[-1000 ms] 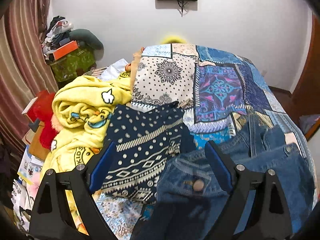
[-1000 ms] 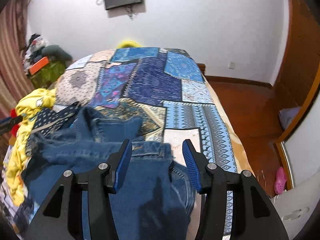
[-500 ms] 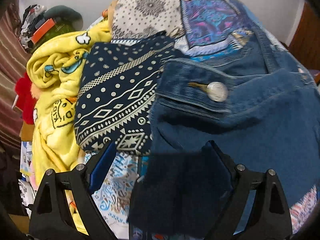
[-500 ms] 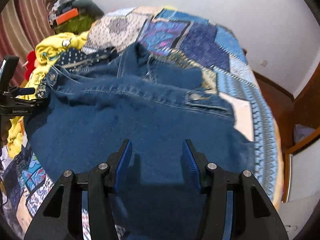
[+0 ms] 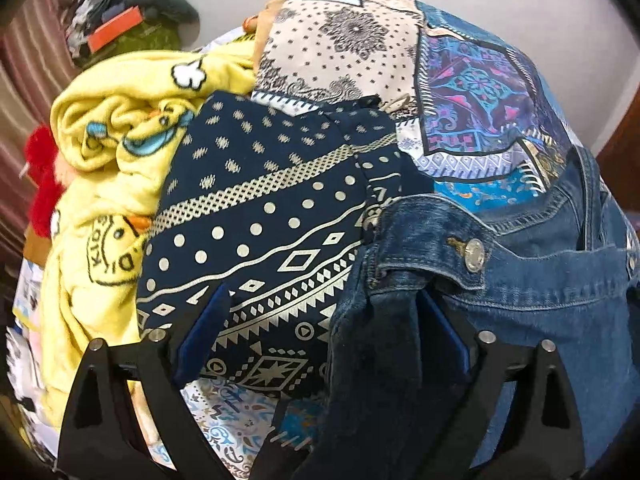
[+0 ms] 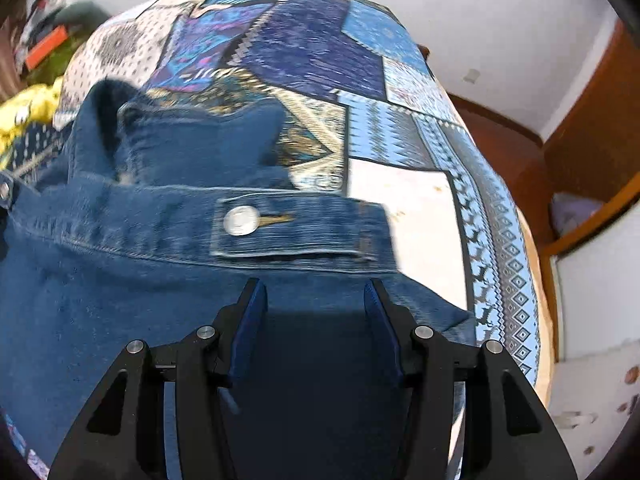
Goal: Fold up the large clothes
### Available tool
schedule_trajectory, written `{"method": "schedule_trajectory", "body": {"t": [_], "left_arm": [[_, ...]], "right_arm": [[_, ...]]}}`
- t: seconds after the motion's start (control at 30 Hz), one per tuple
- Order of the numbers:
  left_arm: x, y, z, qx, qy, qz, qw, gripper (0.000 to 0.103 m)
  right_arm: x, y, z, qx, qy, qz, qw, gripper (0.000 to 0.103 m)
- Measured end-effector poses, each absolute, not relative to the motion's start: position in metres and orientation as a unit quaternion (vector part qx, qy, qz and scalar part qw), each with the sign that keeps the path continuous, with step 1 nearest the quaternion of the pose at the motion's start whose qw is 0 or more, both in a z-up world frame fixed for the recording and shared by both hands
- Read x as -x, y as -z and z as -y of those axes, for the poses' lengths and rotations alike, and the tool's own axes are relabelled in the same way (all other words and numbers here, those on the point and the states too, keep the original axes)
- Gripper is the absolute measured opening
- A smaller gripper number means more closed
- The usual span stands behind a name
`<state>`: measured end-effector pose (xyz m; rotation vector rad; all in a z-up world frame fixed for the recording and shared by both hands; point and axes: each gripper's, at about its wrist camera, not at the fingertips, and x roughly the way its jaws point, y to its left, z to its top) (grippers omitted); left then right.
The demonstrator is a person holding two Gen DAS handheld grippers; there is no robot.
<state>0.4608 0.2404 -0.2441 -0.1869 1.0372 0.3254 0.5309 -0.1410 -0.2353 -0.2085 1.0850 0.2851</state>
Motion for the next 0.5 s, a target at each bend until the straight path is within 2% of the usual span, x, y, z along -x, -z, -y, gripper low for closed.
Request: {"method": "schedule_trajectory", "body": {"t": [0.13,0.3,0.5], "left_arm": [[-0.456,0.245,-0.241,0.085,-0.160,-0.492,0.851,0.100],[-0.442,0.224,-0.226,0.050,-0.136,-0.498,0.855,0.100],[-0.406,0.185,-0.195,0.039,-0.076,-0.469,0.879,0.100]], "right_arm": [[-0.530,0.234,0.165,0.132,-0.070,-0.510,0.847,0.048],[-0.507,0.218,0.194,0.095,-0.098,-0.515,0.846,0.049],[-0.459,0.184,0.168,0.111,-0.155,-0.471,0.862,0.049]]}}
